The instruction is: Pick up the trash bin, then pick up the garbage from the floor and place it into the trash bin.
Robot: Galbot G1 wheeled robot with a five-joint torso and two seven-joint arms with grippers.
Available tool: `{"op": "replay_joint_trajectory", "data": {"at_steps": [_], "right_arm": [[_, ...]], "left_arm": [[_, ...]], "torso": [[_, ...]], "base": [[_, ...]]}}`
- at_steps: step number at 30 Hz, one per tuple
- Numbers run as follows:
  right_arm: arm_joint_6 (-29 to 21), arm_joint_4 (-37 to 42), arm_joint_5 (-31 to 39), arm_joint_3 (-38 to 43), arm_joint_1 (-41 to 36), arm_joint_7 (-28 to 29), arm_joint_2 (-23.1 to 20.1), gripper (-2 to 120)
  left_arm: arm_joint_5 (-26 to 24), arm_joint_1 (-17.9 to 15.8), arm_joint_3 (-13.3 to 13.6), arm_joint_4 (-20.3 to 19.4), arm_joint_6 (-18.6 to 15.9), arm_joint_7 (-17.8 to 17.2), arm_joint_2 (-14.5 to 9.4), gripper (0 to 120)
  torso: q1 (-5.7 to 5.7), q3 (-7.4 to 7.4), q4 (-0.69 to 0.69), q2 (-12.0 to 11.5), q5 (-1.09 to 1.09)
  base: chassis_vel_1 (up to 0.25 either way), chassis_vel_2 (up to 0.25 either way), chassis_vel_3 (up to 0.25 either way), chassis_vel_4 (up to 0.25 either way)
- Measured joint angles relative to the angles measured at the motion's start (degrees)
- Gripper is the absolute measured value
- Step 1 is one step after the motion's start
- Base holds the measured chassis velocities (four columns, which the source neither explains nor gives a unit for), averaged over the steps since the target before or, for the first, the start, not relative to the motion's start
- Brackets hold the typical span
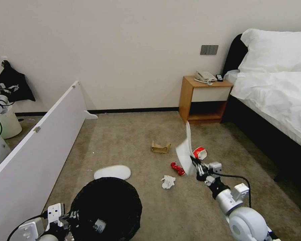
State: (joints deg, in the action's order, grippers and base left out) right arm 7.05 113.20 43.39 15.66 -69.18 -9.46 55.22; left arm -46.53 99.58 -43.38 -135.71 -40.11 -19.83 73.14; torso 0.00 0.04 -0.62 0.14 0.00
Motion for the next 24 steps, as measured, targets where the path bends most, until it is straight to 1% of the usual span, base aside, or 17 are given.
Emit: {"op": "replay_joint_trajectory", "data": {"at_steps": [1,4,6,7,8,9,10,11,12,13,15,16,19,20,22,23,24], "right_arm": [[1.0,1.9,2.8,-2.2,2.1,-3.2,0.1,0],[1.6,3.6,6.0,-5.1,4.7,-6.3,0.2,0],[2.5,4.5,11.3,-9.2,8.5,-12.7,0.1,0],[2.5,4.5,11.3,-9.2,8.5,-12.7,0.1,0],[2.7,4.3,13.1,-10.4,9.5,-15.7,0.1,0],[3.0,3.3,15.9,-12.0,11.2,-21.7,0.1,0],[3.0,3.3,15.9,-12.0,11.2,-21.7,0.1,0],[3.1,1.6,18.3,-13.9,13.1,-27.8,0.3,0],[3.3,0.8,19.0,-15.1,14.2,-30.5,0.5,0],[3.3,0.8,19.0,-15.1,14.2,-30.5,0.5,0],[3.5,-1.2,20.9,-19.0,16.2,-37.0,1.4,0],[3.5,-1.2,20.9,-19.0,16.2,-37.0,1.4,0],[3.4,-3.6,22.3,-24.3,17.5,-44.1,3.4,0],[3.4,-3.6,22.3,-24.3,17.5,-44.1,3.4,0],[2.8,-5.6,22.3,-26.5,17.9,-49.2,4.7,0],[2.8,-5.6,22.3,-26.5,17.9,-49.2,4.7,0],[2.4,-6.4,22.3,-27.1,17.9,-51.5,5.2,0]], "left_arm": [[0.0,-0.3,0.3,0.0,-0.2,-0.1,0.0,4],[0.0,-0.4,0.7,-0.1,-0.4,-0.2,0.0,4],[-0.2,-0.4,0.8,-0.3,-0.7,-0.2,0.0,4],[-0.2,-0.4,0.8,-0.3,-0.7,-0.2,0.0,4],[-0.2,-0.4,0.8,-0.3,-0.7,-0.2,0.0,4],[-0.2,-0.4,0.8,-0.4,-0.8,-0.2,0.0,4],[-0.2,-0.4,0.8,-0.4,-0.8,-0.2,0.0,4],[-0.4,-0.4,0.8,-0.6,-0.9,-0.2,0.1,4],[-0.5,-0.3,0.7,-0.6,-0.9,-0.3,0.2,4],[-0.5,-0.3,0.7,-0.6,-0.9,-0.3,0.2,4],[-0.5,-0.1,0.7,-0.7,-0.9,-0.3,0.7,4],[-0.5,-0.1,0.7,-0.7,-0.9,-0.3,0.7,4],[-0.4,0.0,0.8,-0.8,-1.0,-0.4,1.2,4],[-0.4,0.0,0.8,-0.8,-1.0,-0.4,1.2,4],[-0.4,0.0,0.8,-1.0,-1.0,-0.4,1.5,4],[-0.4,0.0,0.8,-1.0,-1.0,-0.4,1.5,4],[-0.4,0.1,0.8,-1.1,-1.1,-0.4,1.6,4]], "torso": [[0.00,0.00,0.02,0.0,0.00],[0.00,0.00,0.02,0.0,-0.01],[0.00,0.00,0.03,0.0,0.00],[0.00,0.00,0.03,0.0,0.00],[0.00,0.00,0.00,0.0,-0.01],[0.00,0.00,0.00,0.0,-0.01],[0.00,0.00,0.00,0.0,-0.01],[0.00,0.00,0.02,0.0,0.00],[0.00,0.00,0.01,0.0,0.01],[0.00,0.00,0.01,0.0,0.01],[0.00,0.00,0.00,0.0,0.00],[0.00,0.00,0.00,0.0,0.00],[0.00,0.00,0.01,0.0,0.00],[0.00,0.00,0.01,0.0,0.00],[0.00,0.00,0.01,0.0,0.00],[0.00,0.00,0.01,0.0,0.00],[0.00,0.00,0.01,0.0,0.01]], "base": [[0.000,0.000,0.000,0.000],[0.000,0.000,0.000,0.000],[0.000,0.000,0.000,0.000],[0.000,0.000,0.000,0.000],[0.000,0.000,0.000,0.000],[0.000,0.000,0.000,0.000],[0.000,0.000,0.000,0.000],[0.000,0.000,0.000,0.000],[0.000,0.000,0.000,0.000],[0.000,0.000,0.000,0.000],[0.000,0.000,0.000,0.000],[0.000,0.000,0.000,0.000],[0.000,0.000,0.000,0.000],[0.000,0.000,0.000,0.000],[0.000,0.000,0.000,0.000],[0.000,0.000,0.000,0.000],[0.000,0.000,0.000,0.000]]}}
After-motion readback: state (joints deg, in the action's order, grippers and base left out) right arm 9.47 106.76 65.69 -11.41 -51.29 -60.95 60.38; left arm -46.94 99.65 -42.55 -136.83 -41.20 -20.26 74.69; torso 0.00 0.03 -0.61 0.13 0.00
